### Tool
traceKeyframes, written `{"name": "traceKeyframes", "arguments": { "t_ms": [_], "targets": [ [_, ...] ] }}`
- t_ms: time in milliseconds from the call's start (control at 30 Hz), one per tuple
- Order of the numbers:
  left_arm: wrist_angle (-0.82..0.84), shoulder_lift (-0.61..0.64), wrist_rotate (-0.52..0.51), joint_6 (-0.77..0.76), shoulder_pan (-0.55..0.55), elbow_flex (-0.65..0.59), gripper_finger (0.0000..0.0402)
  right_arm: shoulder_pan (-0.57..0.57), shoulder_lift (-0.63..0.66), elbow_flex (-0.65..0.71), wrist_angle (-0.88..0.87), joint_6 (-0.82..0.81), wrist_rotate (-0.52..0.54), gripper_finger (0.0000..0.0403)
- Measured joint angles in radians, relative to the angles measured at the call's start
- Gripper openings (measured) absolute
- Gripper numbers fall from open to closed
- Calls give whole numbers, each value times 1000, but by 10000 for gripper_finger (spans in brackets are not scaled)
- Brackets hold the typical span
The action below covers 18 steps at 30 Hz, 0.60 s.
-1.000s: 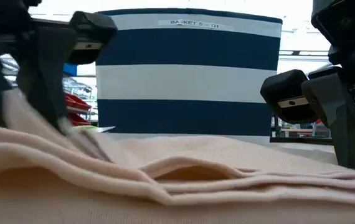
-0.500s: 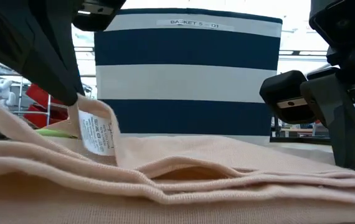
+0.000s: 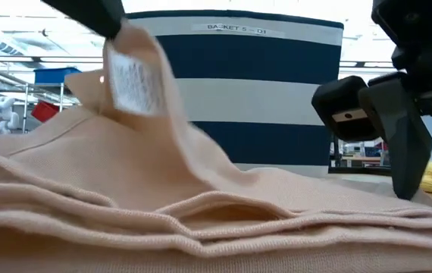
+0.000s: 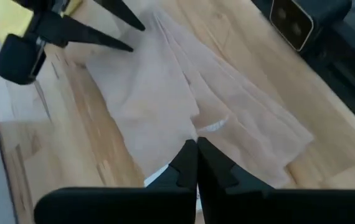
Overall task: Fold towel
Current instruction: Fold the light brown towel
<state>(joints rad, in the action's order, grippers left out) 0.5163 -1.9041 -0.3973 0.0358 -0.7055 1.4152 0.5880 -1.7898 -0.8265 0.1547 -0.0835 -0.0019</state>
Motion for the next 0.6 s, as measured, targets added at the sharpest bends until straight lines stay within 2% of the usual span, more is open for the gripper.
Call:
{"name": "traceKeyframes", "arguments": {
  "t_ms": [133,433,600],
  "targets": [
    [55,0,-15,-7,6,23,1,6,1,0,32,8,0,128],
    [106,0,-76,-10,11,56,1,19,1,0,52,-35,3,194],
    [121,0,-115,-17,13,62,0,48,1,0,66,-40,2,192]
  ]
}}
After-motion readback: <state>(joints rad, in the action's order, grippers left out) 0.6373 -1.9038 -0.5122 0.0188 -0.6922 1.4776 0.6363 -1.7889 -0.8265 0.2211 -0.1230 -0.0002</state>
